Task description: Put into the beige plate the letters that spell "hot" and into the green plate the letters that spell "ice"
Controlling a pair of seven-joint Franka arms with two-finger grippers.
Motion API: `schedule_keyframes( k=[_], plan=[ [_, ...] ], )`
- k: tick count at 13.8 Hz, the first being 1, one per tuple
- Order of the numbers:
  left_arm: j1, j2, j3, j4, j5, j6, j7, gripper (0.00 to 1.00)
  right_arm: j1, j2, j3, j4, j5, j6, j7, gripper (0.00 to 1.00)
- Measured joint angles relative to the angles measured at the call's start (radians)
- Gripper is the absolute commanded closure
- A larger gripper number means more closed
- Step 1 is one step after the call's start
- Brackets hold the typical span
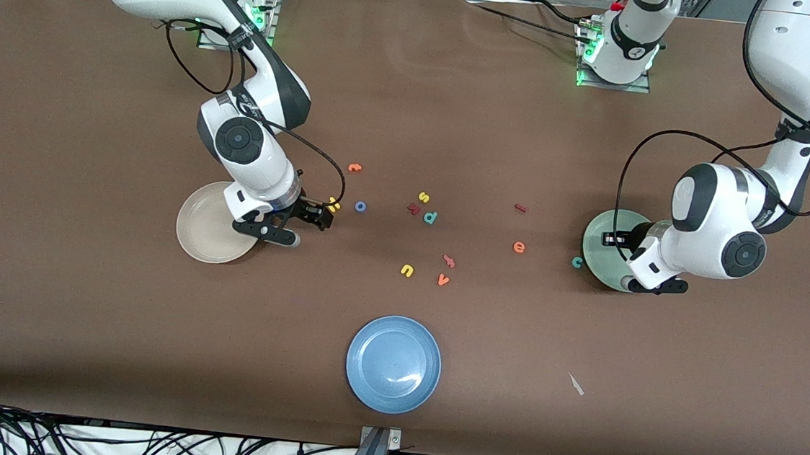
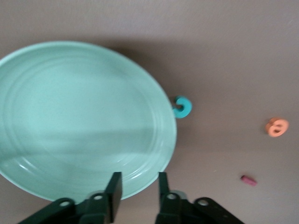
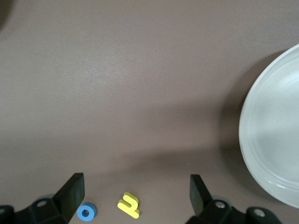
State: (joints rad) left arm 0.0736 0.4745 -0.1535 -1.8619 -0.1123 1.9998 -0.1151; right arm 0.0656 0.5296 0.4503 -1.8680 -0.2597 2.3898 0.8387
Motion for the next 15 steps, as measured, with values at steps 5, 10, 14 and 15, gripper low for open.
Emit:
schedule_keyframes(
  k=[5, 10, 14, 15],
  plan=[
    [-0.051, 0.007, -0.062, 0.069, 0.000, 0.009, -0.172, 0.12, 0.000, 0.002, 0.000, 0.001, 0.000, -0.002, 0.019, 0.00],
    [-0.155, 0.103, -0.062, 0.088, 0.000, 0.170, -0.411, 0.12, -0.010, 0.002, -0.004, 0.002, 0.000, -0.025, 0.024, 0.00],
    [-0.202, 0.163, -0.061, 0.090, 0.000, 0.275, -0.567, 0.13, -0.015, 0.001, -0.006, 0.011, 0.000, -0.026, 0.064, 0.00],
    [-0.210, 0.174, -0.061, 0.091, 0.000, 0.285, -0.585, 0.16, -0.014, 0.001, -0.006, 0.012, 0.000, -0.026, 0.092, 0.00]
  ],
)
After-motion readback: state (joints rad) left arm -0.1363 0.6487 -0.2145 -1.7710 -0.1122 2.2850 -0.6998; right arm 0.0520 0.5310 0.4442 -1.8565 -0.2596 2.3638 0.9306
